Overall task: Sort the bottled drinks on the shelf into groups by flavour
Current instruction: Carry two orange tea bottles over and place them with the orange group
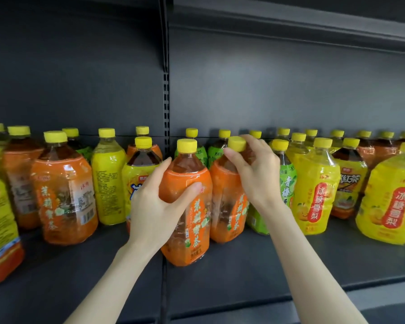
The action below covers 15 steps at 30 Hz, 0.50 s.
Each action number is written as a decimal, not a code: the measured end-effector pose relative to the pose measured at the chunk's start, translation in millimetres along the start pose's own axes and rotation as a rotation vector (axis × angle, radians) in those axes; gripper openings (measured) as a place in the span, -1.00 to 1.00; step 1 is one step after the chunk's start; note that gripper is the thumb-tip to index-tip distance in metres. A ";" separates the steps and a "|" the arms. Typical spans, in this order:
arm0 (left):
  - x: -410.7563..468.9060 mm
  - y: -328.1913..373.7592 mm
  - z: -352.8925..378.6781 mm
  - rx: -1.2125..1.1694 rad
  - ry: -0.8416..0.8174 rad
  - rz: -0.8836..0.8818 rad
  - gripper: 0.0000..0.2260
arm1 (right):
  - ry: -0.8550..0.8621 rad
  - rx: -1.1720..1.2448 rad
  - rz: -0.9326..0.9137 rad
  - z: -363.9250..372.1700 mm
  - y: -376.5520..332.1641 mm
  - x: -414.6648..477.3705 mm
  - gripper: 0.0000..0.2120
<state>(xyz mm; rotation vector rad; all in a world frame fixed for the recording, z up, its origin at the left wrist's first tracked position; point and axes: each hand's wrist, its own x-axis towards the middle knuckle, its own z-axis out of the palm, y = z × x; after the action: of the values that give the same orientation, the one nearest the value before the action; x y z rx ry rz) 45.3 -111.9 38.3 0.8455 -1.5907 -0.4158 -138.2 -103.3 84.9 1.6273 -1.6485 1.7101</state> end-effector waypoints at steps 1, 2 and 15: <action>-3.3 1.3 -2.5 -0.065 0.012 -0.012 -0.28 | 0.022 0.028 0.014 -5.7 -3.7 -4.1 -0.52; -7.3 2.4 -4.5 -0.133 0.029 -0.024 -0.31 | 0.043 0.049 0.028 -11.5 -8.3 -8.9 -0.54; -56.5 -3.6 1.8 -0.485 -0.111 -0.410 -0.48 | -0.262 0.709 0.486 -33.5 10.0 -96.7 -0.44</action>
<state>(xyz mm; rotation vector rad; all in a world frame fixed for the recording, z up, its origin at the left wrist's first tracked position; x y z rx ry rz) 45.1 -74.1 -3.8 0.7724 -1.3250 -1.1091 -130.6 -32.6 10.7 1.9032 -1.7755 2.6555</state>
